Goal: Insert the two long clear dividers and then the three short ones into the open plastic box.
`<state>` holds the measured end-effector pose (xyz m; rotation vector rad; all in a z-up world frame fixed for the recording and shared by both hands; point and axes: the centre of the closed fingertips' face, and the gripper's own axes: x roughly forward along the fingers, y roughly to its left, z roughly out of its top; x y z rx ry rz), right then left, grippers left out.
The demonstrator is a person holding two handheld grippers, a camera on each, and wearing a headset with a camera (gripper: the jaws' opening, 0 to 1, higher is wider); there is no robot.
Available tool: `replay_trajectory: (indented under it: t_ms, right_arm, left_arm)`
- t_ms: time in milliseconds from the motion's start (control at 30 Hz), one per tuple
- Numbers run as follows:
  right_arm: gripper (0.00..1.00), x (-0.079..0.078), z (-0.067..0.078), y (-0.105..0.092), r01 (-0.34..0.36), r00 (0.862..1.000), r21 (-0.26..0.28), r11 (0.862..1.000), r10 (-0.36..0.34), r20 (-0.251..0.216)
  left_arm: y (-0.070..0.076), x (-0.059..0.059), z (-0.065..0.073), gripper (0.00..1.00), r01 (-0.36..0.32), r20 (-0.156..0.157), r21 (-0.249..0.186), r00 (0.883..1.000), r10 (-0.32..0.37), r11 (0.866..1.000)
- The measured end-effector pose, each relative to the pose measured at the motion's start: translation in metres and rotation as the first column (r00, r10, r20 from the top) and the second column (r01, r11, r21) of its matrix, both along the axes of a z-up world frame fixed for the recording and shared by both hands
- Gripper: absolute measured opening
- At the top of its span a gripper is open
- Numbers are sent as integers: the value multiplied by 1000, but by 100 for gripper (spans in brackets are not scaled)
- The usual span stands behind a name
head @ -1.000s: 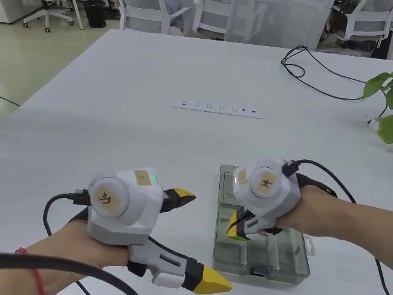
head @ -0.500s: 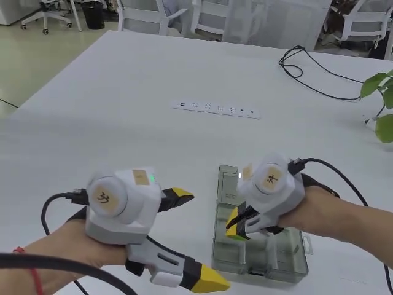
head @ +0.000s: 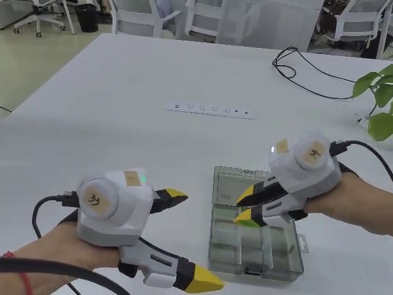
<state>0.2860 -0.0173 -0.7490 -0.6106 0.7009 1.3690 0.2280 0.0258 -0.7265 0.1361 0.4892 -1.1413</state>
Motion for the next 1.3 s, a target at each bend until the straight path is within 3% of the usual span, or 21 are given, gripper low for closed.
replay_trajectory:
  t_ms: [300,567,933,1233,1300]
  right_arm:
    - [29,-1,9,-39,31,999,-8,999,-31,10]
    - [32,-1,7,-84,82,997,-40,996,-82,10]
    - [40,-18,-18,-151,96,995,-162,982,-98,-9]
    - [47,-30,-37,-179,52,998,-252,966,-62,-30]
    - [47,-30,-47,-187,31,999,-295,955,-42,-32]
  left_arm:
    - [2,3,2,99,-8,6,-2,1000,8,1000]
    - [2,4,2,99,-8,3,-2,1000,8,1000]
    - [0,3,2,99,-5,-5,-1,1000,5,1000]
    - [1,4,1,99,-8,-8,5,1000,8,1000]
    - [1,4,1,99,-8,-9,6,1000,8,1000]
